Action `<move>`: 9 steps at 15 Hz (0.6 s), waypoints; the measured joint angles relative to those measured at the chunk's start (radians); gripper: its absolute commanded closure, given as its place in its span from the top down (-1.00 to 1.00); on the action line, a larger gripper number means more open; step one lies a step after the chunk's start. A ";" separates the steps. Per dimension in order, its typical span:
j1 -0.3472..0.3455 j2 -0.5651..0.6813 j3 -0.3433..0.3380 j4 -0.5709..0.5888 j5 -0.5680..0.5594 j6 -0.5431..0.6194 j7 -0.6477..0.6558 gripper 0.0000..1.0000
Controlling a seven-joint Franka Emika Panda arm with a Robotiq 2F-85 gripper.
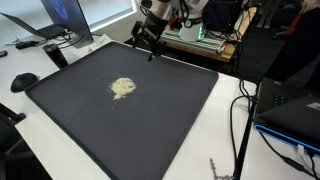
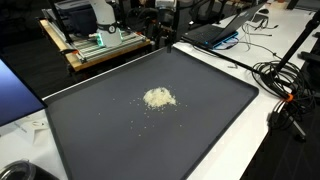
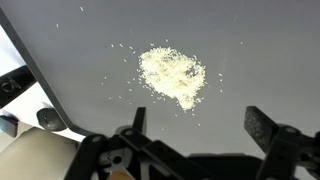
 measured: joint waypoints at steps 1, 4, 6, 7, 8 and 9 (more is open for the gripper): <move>-0.033 0.003 0.023 0.055 0.041 0.038 -0.064 1.00; -0.174 0.026 0.145 0.203 0.080 0.129 -0.199 1.00; -0.242 0.056 0.201 0.286 0.097 0.148 -0.284 1.00; -0.267 0.075 0.223 0.326 0.106 0.156 -0.321 1.00; -0.290 0.096 0.240 0.363 0.115 0.165 -0.354 1.00; -0.309 0.118 0.255 0.397 0.122 0.174 -0.381 1.00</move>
